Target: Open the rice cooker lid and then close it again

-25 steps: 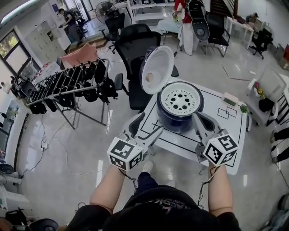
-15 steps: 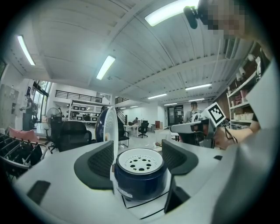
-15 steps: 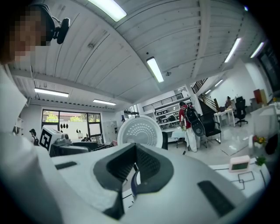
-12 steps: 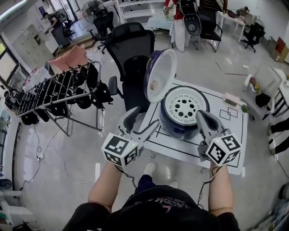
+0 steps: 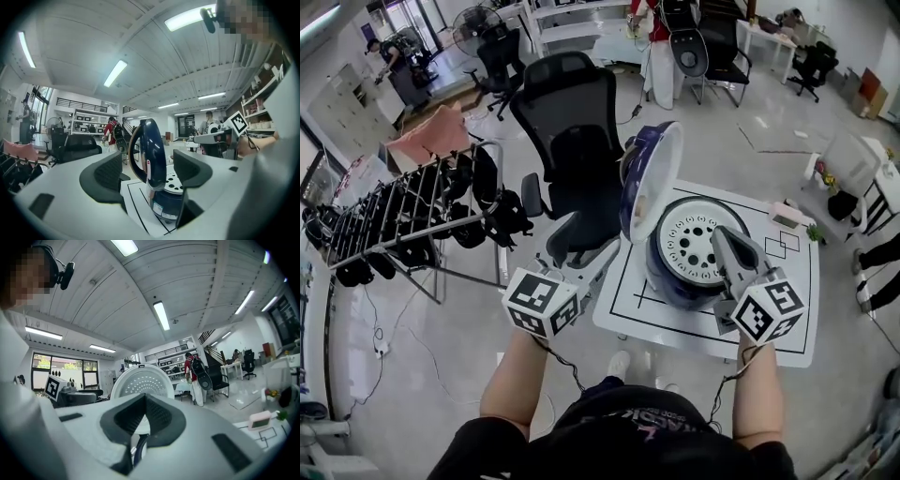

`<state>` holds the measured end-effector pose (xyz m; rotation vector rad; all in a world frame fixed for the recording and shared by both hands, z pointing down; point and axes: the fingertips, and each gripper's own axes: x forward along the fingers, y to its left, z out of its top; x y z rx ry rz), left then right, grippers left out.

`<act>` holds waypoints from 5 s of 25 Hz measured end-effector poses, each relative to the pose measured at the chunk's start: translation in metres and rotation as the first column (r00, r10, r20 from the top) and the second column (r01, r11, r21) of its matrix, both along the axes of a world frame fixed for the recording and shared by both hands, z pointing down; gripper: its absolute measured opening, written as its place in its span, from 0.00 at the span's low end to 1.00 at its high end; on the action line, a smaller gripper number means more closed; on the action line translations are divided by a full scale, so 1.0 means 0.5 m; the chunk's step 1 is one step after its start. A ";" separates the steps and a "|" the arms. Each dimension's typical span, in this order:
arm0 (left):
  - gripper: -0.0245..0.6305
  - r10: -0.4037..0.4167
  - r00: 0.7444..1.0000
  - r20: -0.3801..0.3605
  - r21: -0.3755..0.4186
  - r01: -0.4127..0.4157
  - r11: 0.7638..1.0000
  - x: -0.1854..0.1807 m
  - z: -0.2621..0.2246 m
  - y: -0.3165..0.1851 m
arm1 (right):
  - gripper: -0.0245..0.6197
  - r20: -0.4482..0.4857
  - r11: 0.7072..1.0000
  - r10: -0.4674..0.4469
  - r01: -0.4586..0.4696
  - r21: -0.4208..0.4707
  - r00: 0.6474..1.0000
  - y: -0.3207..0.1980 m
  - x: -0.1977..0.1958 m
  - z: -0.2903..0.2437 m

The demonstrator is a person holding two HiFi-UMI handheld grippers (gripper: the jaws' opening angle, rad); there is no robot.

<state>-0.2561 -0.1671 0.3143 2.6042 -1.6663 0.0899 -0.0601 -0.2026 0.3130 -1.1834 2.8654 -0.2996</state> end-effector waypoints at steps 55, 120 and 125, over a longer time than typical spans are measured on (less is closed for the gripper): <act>0.25 0.208 0.956 0.206 0.037 -0.220 0.975 0.092 0.013 -0.348 | 0.04 -0.039 0.949 0.316 -0.315 0.030 0.948 -0.070 0.027 -0.023; 0.29 0.164 0.443 0.881 -0.006 -0.338 0.941 0.493 0.155 -0.245 | 0.04 -0.277 0.994 -0.079 0.053 -0.098 0.958 -0.138 0.152 0.086; 0.30 0.169 0.400 0.901 -0.022 -0.346 0.938 0.504 0.173 -0.243 | 0.04 -0.267 0.992 -0.074 0.043 -0.120 0.961 -0.136 0.165 0.110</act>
